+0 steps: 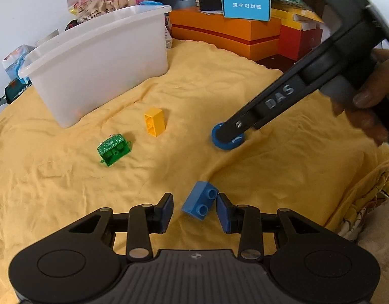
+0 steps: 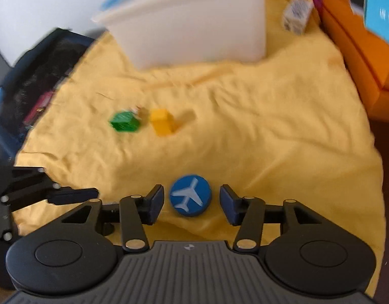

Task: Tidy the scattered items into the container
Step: 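Grasp the blue airplane disc with the right tool while the left tool grasps the blue Lego brick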

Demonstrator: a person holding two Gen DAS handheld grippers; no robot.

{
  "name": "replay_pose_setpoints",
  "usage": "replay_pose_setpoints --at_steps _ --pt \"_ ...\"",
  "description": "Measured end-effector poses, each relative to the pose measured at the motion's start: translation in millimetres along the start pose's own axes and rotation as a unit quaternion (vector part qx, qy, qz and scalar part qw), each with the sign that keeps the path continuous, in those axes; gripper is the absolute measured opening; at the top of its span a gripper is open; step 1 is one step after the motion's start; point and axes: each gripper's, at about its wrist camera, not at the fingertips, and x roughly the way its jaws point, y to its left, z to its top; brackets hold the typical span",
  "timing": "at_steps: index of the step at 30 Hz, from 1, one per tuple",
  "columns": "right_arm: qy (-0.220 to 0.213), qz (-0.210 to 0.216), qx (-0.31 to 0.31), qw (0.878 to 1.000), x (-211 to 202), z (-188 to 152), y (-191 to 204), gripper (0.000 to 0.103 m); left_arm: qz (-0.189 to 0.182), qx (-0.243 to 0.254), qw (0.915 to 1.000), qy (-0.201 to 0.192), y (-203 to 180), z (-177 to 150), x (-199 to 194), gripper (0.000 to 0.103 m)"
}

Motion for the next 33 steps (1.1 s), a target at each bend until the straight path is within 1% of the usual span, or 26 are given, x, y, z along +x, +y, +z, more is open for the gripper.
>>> replay_pose_setpoints --at_steps 1,2,3,4,5,7,9,11,13,16,19,25,27,29,31,33 --pt "-0.005 -0.005 -0.010 1.000 2 -1 3 0.042 -0.002 -0.003 1.0000 0.006 2 0 4 0.043" --pt "-0.005 -0.007 -0.022 1.000 2 -2 6 0.042 -0.003 -0.009 0.9999 0.012 5 1 7 0.042" --pt "-0.007 -0.010 -0.027 1.000 1 -3 9 0.042 -0.005 -0.016 0.9998 0.015 7 3 9 0.038" --pt "-0.012 -0.008 -0.028 1.000 -2 -5 12 0.042 -0.008 -0.023 0.9996 0.014 10 5 9 0.032" --pt "-0.021 -0.005 -0.033 0.999 -6 -7 15 0.042 -0.013 -0.034 0.9993 0.012 13 6 8 0.031" --pt "-0.040 -0.026 -0.063 0.997 -15 -12 24 0.042 -0.026 -0.066 0.9974 0.010 21 10 6 0.029" --pt "-0.051 -0.044 -0.096 0.993 -24 -14 30 0.042 -0.037 -0.104 0.9938 0.014 32 11 6 0.029" --pt "-0.054 -0.050 -0.103 0.992 -27 -14 29 0.042 -0.043 -0.133 0.9901 0.016 42 13 6 0.029" --pt "-0.042 -0.054 -0.087 0.994 -22 -13 24 0.042 -0.046 -0.152 0.9872 0.009 49 17 2 0.029" --pt "-0.024 -0.052 -0.066 0.996 -15 -14 17 0.042 -0.044 -0.158 0.9865 -0.008 56 25 -4 0.029" --pt "-0.030 -0.054 -0.069 0.996 -16 -15 18 0.042 -0.041 -0.152 0.9874 -0.014 61 30 -5 0.029" --pt "-0.026 -0.057 -0.061 0.996 -11 -14 18 0.042 -0.039 -0.144 0.9887 0.011 64 25 11 0.029" --pt "-0.030 -0.057 -0.060 0.996 -13 -14 19 0.042 -0.038 -0.156 0.9869 0.012 69 24 13 0.029" --pt "-0.035 -0.054 -0.064 0.996 -13 -14 19 0.042 -0.041 -0.167 0.9850 0.013 73 26 18 0.033" --pt "-0.029 -0.059 -0.066 0.996 -10 -14 19 0.043 -0.051 -0.174 0.9833 0.017 74 30 27 0.034" --pt "-0.027 -0.061 -0.061 0.996 -9 -13 18 0.043 -0.062 -0.187 0.9799 0.031 74 34 41 0.036"
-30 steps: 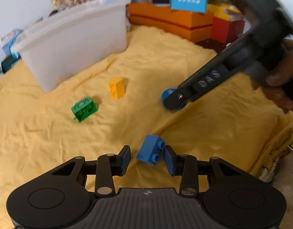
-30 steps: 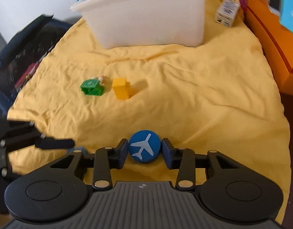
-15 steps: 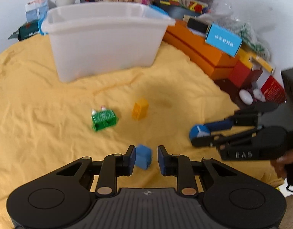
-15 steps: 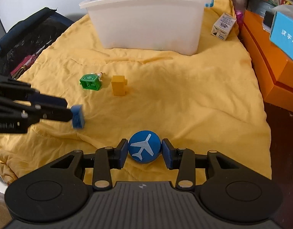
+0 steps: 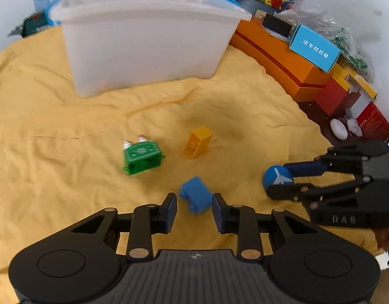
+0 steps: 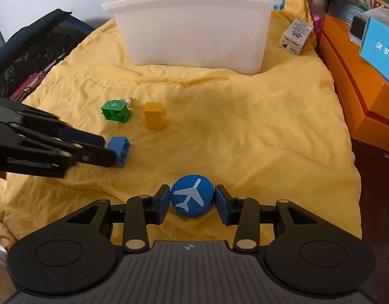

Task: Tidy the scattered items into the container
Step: 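Grasp the blue airplane disc with the right tool while the left tool grasps the blue Lego brick, then drop the disc and blue brick into the container by opening both tools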

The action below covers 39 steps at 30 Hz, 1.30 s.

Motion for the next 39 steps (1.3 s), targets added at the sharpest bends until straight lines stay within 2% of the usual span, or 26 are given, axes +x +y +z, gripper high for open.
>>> replay_pose_setpoints --at_steps 2,3,7,11,14,16,20,23,25,27,28,29,31,33,35,38,39 --pt "-0.002 0.001 0.001 1.000 0 1 -2 0.043 -0.008 -0.015 0.9998 0.009 -1 3 8 0.033" --pt "-0.002 0.000 0.001 1.000 0 2 -2 0.043 -0.002 -0.008 0.9999 0.010 -3 4 11 0.018" --pt "0.006 0.005 -0.010 1.000 4 2 -4 0.043 0.006 0.040 0.9992 0.002 -13 6 7 0.017" --pt "0.009 0.006 -0.051 0.999 8 3 2 0.042 0.002 0.051 0.9985 -0.016 -14 13 -12 0.017" --pt "0.008 0.024 -0.044 0.999 2 11 0 0.042 -0.001 0.053 0.9979 -0.038 -14 27 -32 0.017" --pt "-0.025 0.040 -0.034 0.998 -20 30 -2 0.042 0.006 0.064 0.9954 -0.071 -16 43 -52 0.017" --pt "-0.126 0.033 -0.067 0.989 -61 89 -1 0.042 0.043 0.093 0.9818 -0.160 -16 98 -88 0.017" --pt "-0.176 0.027 -0.037 0.983 -66 140 -15 0.042 0.071 0.090 0.9743 -0.194 -6 145 -93 0.017" --pt "-0.201 0.013 -0.022 0.979 -62 169 -21 0.043 0.087 0.082 0.9710 -0.207 3 172 -90 0.017" --pt "-0.205 -0.002 -0.017 0.979 -47 190 -26 0.045 0.105 0.082 0.9694 -0.206 11 192 -83 0.020" --pt "-0.201 -0.005 -0.014 0.979 -38 196 -28 0.055 0.118 0.082 0.9691 -0.201 13 198 -77 0.026" --pt "-0.195 -0.011 -0.011 0.981 -31 198 -31 0.057 0.131 0.075 0.9701 -0.191 17 201 -72 0.030" --pt "-0.192 -0.016 -0.006 0.981 -30 189 -34 0.054 0.124 0.053 0.9739 -0.183 23 196 -71 0.034" --pt "-0.188 0.004 -0.004 0.982 -34 172 -32 0.051 0.095 0.043 0.9772 -0.185 25 175 -78 0.040" --pt "-0.181 0.023 -0.007 0.983 -40 152 -27 0.053 0.080 0.042 0.9800 -0.177 26 149 -80 0.040" --pt "-0.131 0.060 -0.023 0.989 -27 120 -14 0.047 0.073 0.051 0.9867 -0.136 27 110 -69 0.041" --pt "-0.109 0.077 -0.026 0.991 -19 111 -10 0.042 0.069 0.055 0.9894 -0.116 27 98 -60 0.041"
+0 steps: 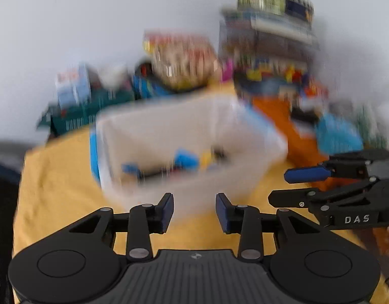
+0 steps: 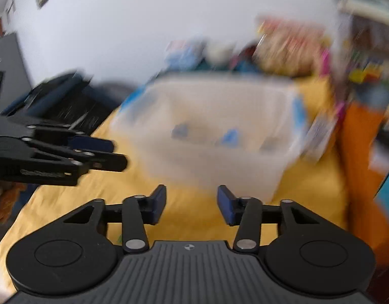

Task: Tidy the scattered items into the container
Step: 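Drop the disc and blue brick into the container by opening both tools, then grasp the small yellow brick with the right tool while the left tool grasps the green figure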

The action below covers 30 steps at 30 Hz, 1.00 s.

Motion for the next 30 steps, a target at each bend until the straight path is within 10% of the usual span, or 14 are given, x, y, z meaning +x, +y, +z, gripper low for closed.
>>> replay_pose_setpoints --at_steps 8,21,30 --pt "0.080 0.008 0.062 0.995 47 -35 7 0.022 0.023 -0.013 0.9984 0.051 6 -57 48 0.039" --pt "0.130 0.033 0.014 0.991 41 -69 24 0.022 -0.024 0.005 0.9950 0.096 -21 -104 36 0.038" --pt "0.103 0.026 0.017 0.994 22 -64 26 0.030 -0.021 0.024 0.9992 0.023 -16 -72 16 0.038"
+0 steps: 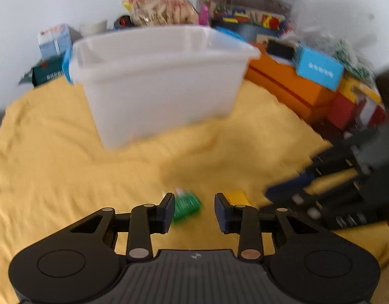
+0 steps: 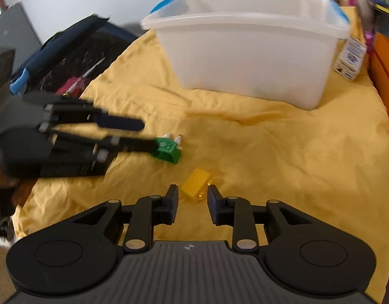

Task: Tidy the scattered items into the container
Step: 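Grasp the small yellow brick with the right tool while the left tool grasps the green figure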

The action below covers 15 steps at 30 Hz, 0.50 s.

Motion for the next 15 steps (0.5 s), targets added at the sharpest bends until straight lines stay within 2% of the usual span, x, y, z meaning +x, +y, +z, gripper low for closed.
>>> replay_pose_setpoints --at_steps 2,3,6,13,15 --pt "-0.002 -0.002 0.008 1.000 0 -1 -1 0.030 -0.013 0.010 0.9996 0.023 5 9 16 0.033" --pt "-0.002 -0.003 0.009 1.000 -1 -2 -1 0.030 -0.022 0.015 0.9988 0.042 7 12 25 0.020" --pt "-0.006 -0.009 0.013 1.000 -5 -6 -2 0.030 -0.045 0.032 0.9960 0.070 6 11 36 0.020" --pt "-0.004 -0.016 0.042 0.999 -7 -15 -10 0.030 -0.055 0.067 0.9922 0.089 -27 -18 17 0.021" --pt "0.000 -0.016 0.044 0.999 -6 -16 -10 0.030 -0.047 0.080 0.9928 0.077 -34 -26 10 0.021"
